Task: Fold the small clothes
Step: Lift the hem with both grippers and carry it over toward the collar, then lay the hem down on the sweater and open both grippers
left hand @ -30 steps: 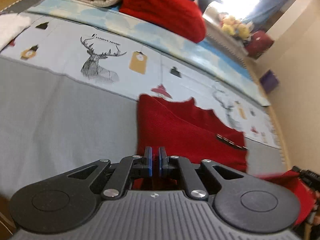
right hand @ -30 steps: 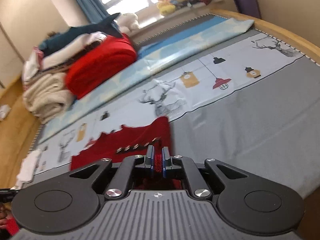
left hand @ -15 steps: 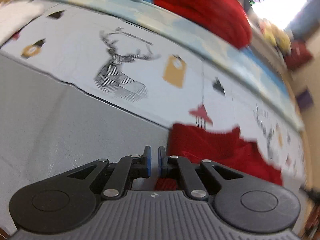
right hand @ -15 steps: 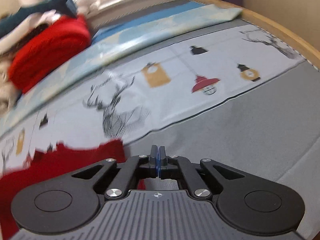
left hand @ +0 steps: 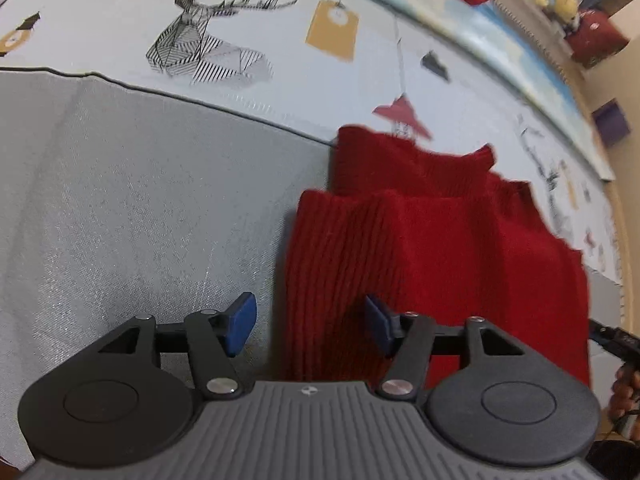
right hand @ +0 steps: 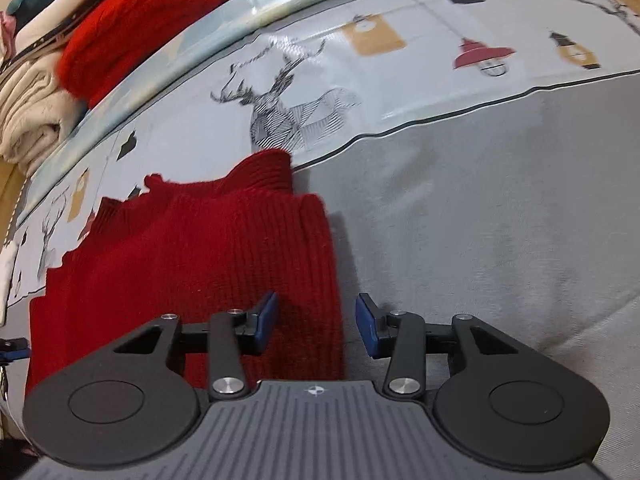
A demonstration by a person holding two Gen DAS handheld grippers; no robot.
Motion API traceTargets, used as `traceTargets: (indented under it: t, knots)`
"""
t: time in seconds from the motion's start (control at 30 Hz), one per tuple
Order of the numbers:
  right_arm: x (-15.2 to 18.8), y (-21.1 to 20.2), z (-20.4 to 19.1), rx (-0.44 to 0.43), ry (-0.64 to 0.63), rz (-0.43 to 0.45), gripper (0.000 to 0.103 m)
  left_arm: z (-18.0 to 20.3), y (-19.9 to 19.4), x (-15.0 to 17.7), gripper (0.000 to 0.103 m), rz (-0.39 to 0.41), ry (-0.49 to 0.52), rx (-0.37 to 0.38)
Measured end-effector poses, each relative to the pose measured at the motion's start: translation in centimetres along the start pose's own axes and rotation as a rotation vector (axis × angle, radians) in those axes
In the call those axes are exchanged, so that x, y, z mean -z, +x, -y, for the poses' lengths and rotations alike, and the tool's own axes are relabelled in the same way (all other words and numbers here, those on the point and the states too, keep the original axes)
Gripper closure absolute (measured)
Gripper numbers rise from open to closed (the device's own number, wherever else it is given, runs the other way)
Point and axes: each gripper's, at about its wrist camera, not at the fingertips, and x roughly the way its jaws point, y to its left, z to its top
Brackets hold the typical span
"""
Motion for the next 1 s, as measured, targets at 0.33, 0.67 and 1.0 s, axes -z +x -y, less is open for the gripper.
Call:
traceTargets:
  t: [0.33, 0.67, 1.0]
  knots:
    - [-1.1, 0.7, -1.6, 0.027, -0.031, 0.021, 0.089, 0.0, 1.0, -1.3, 0.08, -0.005, -0.045, 0.086]
    - [-2.1, -5.8, -3.8, -0.054, -0.038, 0.446, 0.092, 1.8, -4.9, -2.9, 0.092, 0.37, 0.026, 0.002]
    - [-4.7, 0.1, -4.4, 0.184, -0.045, 0.311, 0.092, 5.4, -1.8, -4.9, 0.092, 0.377, 0.149, -0.127]
